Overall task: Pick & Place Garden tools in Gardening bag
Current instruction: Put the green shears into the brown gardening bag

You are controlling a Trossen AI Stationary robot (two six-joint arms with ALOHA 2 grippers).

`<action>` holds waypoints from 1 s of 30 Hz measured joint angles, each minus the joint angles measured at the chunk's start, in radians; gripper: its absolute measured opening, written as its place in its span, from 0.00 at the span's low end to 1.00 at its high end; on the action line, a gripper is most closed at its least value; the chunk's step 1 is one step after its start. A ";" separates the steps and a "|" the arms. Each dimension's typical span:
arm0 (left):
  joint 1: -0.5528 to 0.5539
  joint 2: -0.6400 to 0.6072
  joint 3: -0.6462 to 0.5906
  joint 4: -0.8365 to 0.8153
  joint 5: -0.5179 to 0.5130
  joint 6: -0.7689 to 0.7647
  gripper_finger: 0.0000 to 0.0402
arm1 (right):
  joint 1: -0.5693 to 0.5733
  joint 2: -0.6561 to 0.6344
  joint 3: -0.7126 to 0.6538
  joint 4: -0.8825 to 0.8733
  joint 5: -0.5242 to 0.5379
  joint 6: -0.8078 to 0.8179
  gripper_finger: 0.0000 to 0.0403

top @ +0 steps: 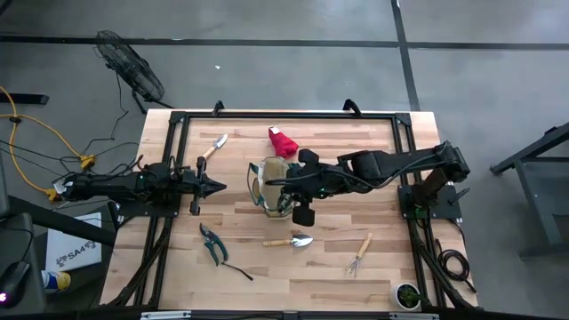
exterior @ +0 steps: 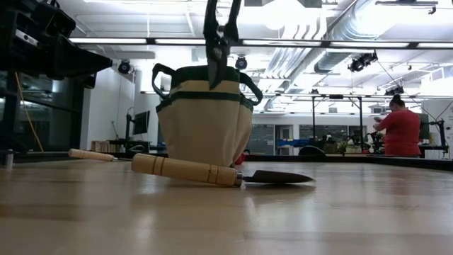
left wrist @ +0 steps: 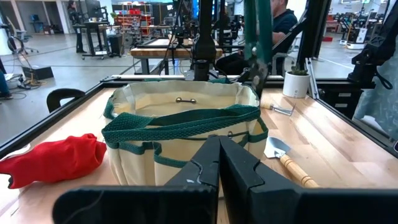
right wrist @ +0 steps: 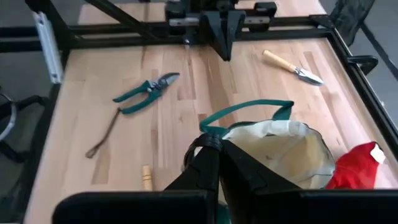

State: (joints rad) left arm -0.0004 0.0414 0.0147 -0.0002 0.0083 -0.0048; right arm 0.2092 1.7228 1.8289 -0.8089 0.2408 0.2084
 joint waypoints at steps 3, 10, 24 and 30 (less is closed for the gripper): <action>0.000 0.000 0.000 0.000 0.000 0.000 0.00 | -0.004 0.012 -0.001 0.004 -0.003 -0.001 0.01; 0.000 0.000 0.000 0.000 0.000 0.000 0.00 | -0.009 0.034 -0.001 0.011 0.042 -0.004 0.01; 0.000 0.000 0.000 0.000 0.000 0.000 0.00 | 0.006 0.052 -0.001 -0.001 0.043 0.064 0.01; 0.000 0.000 0.000 0.000 0.000 0.000 0.00 | 0.027 0.052 -0.001 -0.003 0.041 0.108 0.01</action>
State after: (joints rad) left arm -0.0004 0.0418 0.0147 -0.0003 0.0086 -0.0050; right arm 0.2365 1.7752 1.8278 -0.8116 0.2821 0.3160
